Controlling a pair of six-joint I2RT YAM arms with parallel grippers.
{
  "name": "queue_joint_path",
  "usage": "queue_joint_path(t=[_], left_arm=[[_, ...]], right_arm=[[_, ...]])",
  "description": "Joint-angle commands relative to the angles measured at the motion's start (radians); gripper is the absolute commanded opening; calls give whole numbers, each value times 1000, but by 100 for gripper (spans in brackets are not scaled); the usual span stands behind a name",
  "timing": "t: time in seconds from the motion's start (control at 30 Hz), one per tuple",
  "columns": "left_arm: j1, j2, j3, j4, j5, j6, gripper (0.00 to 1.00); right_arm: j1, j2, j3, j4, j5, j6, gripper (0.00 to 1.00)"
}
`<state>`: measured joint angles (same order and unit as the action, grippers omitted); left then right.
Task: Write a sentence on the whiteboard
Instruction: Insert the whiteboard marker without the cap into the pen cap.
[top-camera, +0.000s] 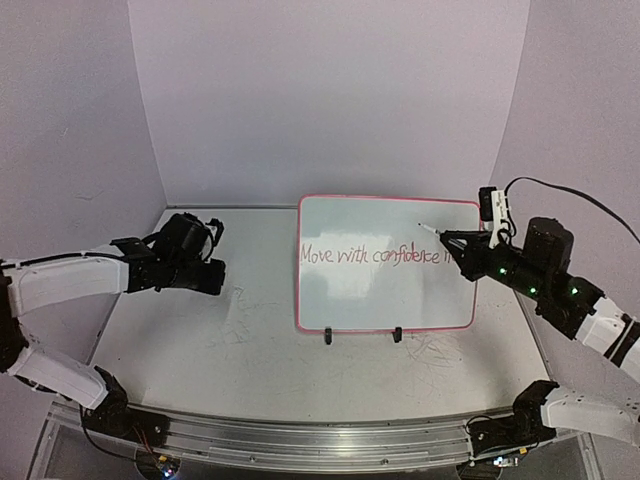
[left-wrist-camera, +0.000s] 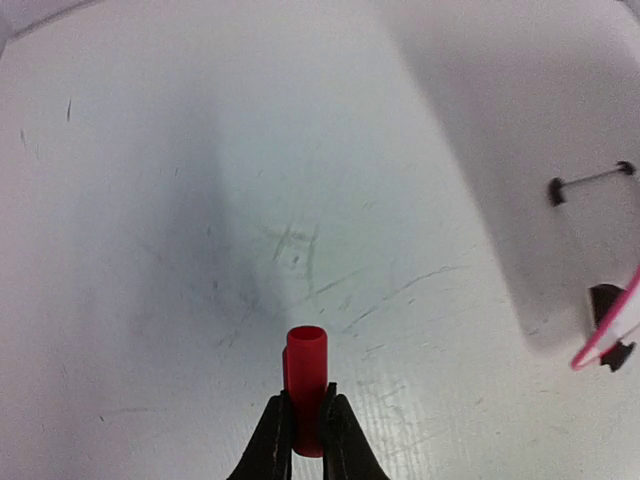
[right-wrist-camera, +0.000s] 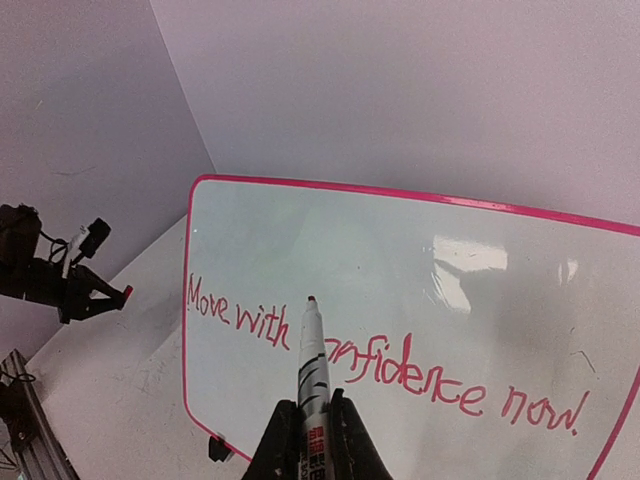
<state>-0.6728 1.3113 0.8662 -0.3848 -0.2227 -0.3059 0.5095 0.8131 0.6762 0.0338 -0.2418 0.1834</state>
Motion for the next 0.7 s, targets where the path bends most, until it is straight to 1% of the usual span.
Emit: queue_joint_path(t=[0.0,0.13,0.23,0.33,0.5,0.67], left_arm=[[-92,-161,58,164,86,216,2],[-237,-172,101,208,113,439,1],[-345,-132,140,210,78,605,0],[-408,-87,156,210,49,747,0],[-471,-38,134,224,-7,873,0],[-488,-57,63,292,-18,920,0]], right_arm=[[7,67,103,-22,-118,78,0],[20,147,138,-29,-221,143,0],[58,195,160,-24,-267,181,0],[98,232,177,-18,-300,210,0],[209,294,206,-8,-293,235,0],[298,369,235,40,-303,252,0]])
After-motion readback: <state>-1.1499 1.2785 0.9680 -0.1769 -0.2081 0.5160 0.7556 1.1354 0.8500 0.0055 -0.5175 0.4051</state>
